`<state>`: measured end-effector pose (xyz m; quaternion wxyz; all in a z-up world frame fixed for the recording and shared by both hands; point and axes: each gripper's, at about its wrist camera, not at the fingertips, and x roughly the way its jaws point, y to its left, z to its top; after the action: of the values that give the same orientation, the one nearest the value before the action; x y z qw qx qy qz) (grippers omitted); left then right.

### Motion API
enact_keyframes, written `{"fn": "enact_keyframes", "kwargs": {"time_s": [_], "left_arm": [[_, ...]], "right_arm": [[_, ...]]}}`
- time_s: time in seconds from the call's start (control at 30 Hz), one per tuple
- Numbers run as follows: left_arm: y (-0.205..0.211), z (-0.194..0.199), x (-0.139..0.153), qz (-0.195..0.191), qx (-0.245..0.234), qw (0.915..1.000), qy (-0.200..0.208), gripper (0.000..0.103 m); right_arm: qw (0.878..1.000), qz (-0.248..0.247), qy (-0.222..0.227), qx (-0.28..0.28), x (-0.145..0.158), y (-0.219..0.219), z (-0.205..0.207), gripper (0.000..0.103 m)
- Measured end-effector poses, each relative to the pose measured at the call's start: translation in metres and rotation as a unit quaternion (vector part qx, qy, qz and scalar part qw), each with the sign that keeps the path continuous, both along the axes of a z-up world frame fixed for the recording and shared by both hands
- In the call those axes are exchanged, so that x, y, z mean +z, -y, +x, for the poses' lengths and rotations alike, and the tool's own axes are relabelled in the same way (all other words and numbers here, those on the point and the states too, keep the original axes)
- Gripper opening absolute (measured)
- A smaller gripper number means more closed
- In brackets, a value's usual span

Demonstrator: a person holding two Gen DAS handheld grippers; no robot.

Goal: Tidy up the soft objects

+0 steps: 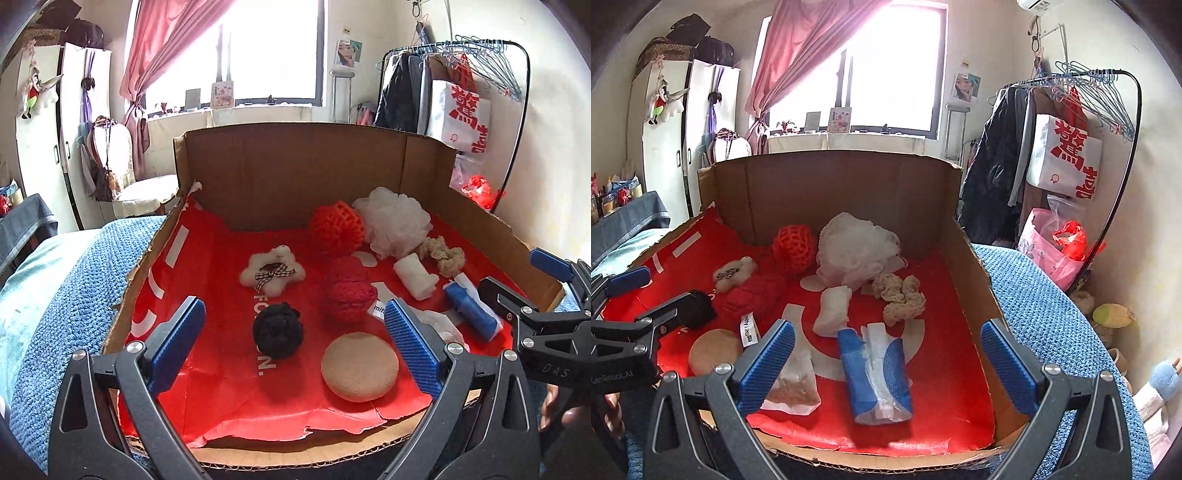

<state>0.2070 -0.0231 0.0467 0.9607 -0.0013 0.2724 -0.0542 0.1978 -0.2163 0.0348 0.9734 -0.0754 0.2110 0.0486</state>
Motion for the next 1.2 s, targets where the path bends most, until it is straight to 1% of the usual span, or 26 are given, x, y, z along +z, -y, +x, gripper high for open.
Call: {"fn": "enact_keyframes", "kwargs": {"time_s": [0.17,0.57,1.2], "left_arm": [[0.0005,0.0002,-0.0022,0.002,0.002,1.0,-0.006,0.099],[-0.0008,0.0032,-0.0061,0.004,0.007,0.9998,-0.02,0.099],[-0.0004,0.0049,-0.0076,0.006,0.008,0.9997,-0.023,0.099]], "right_arm": [[1.0,0.009,-0.009,-0.001,-0.002,0.0034,0.0028,0.103],[1.0,0.001,-0.02,0.003,-0.0063,-0.0001,0.006,0.103],[1.0,0.002,-0.021,0.003,-0.0061,0.0002,0.0059,0.103]]}}
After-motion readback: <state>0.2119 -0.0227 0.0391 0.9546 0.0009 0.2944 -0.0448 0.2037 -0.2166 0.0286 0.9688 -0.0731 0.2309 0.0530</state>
